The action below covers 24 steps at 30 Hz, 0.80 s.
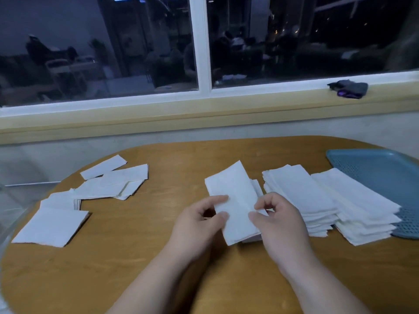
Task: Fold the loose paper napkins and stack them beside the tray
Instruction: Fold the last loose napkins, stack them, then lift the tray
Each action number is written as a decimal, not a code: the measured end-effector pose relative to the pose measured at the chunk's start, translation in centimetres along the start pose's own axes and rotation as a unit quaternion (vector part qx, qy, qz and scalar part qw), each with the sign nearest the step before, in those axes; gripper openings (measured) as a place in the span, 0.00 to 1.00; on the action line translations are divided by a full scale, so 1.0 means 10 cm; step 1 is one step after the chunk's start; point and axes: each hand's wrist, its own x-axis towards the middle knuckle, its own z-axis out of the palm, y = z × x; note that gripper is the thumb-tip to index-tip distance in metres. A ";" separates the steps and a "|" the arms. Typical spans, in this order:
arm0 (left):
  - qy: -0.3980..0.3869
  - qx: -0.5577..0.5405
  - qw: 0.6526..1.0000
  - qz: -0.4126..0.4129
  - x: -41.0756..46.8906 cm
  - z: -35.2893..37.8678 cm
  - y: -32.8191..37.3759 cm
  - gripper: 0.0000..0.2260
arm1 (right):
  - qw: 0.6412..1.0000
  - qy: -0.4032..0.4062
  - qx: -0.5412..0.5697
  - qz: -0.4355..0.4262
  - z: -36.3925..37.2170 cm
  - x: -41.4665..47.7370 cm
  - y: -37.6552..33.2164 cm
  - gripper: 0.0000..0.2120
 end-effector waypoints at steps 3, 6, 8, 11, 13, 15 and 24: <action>0.007 -0.009 0.999 -0.038 0.17 0.19 0.02 0.11 | 0.998 0.009 -0.056 -0.003 -0.07 0.08 0.04 0.10; 0.007 0.030 0.999 -0.035 0.32 0.32 0.03 0.12 | 0.990 0.001 -0.135 -0.030 -0.12 0.07 0.06 0.14; -0.003 0.066 0.998 -0.024 0.38 0.39 0.03 0.13 | 0.983 -0.010 -0.175 -0.047 -0.14 0.03 0.10 0.14; -0.033 0.137 0.990 -0.009 0.43 0.46 0.01 0.13 | 0.973 -0.016 -0.223 -0.054 -0.15 -0.06 0.15 0.11; -0.040 0.210 0.976 0.028 0.48 0.48 -0.09 0.13 | 0.971 -0.020 -0.236 -0.047 -0.16 -0.12 0.16 0.09; -0.029 0.243 0.968 0.056 0.48 0.48 -0.14 0.13 | 0.969 -0.025 -0.241 -0.041 -0.16 -0.17 0.14 0.08; 0.018 0.221 0.972 0.084 0.31 -0.10 -0.26 0.09 | 0.964 -0.104 -0.222 -0.100 0.11 -0.28 0.03 0.04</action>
